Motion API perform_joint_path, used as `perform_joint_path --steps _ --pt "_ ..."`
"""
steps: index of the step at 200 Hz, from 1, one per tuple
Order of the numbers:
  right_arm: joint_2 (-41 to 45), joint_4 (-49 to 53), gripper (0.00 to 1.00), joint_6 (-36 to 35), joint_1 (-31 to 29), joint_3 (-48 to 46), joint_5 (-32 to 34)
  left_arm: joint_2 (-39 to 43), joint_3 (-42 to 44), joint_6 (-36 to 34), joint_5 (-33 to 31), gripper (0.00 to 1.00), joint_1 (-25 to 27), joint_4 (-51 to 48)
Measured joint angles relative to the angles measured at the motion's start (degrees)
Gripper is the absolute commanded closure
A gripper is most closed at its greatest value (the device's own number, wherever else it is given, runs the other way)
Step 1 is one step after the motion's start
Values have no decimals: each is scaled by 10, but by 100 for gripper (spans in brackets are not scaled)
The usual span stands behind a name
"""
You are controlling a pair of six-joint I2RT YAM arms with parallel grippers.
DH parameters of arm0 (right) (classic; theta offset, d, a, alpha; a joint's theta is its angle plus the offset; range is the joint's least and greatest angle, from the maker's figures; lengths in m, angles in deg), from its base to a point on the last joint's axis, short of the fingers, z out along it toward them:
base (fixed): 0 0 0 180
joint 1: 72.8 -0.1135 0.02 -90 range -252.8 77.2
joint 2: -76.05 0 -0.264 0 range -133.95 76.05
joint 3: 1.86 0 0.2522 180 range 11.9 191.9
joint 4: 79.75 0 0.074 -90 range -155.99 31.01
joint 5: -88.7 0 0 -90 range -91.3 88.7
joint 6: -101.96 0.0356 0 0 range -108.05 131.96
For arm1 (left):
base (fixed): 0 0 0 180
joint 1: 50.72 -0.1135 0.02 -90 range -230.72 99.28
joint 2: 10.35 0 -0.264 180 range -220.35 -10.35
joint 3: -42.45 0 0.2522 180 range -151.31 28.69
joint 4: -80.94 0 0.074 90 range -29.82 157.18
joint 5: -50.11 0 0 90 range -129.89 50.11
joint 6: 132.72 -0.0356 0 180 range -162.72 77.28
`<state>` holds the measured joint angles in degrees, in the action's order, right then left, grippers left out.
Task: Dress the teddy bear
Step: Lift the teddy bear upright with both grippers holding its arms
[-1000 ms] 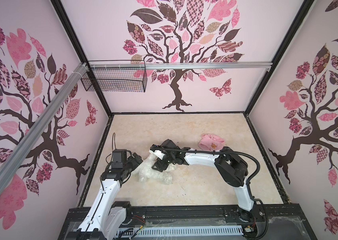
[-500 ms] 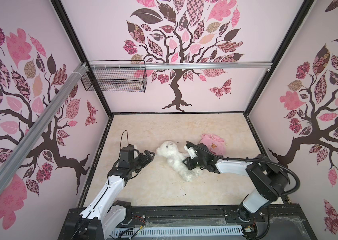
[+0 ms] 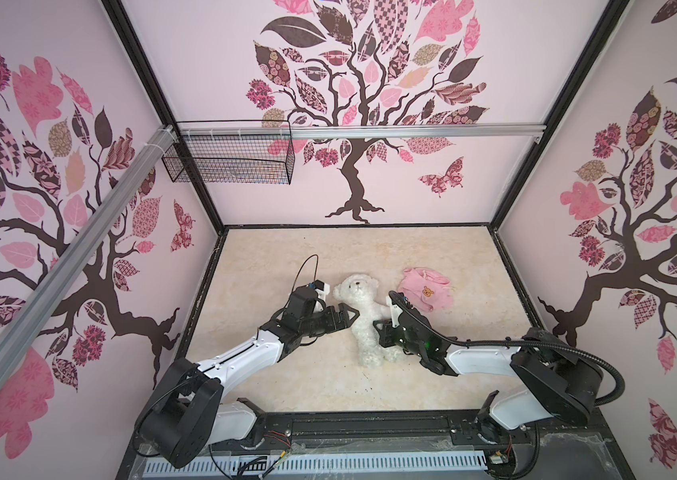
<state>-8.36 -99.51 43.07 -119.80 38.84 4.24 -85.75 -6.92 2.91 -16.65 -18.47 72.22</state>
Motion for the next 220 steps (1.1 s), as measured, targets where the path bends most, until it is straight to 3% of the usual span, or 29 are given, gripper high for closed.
perform_joint_path --steps 63,114,141,170,220 --pt "97 -70 98 -7 -13 -54 53 -53 -52 3 5 3 9 53" --pt "200 -161 99 -71 -13 -132 68 -50 -52 10 43 3 33 115" --pt "231 -206 99 -101 -13 -162 69 -55 -53 11 73 11 51 159" --pt "251 -233 99 -118 -13 -191 80 -86 -71 10 93 28 68 189" --pt "291 -168 98 -111 -13 -196 122 -147 -105 6 104 46 81 205"
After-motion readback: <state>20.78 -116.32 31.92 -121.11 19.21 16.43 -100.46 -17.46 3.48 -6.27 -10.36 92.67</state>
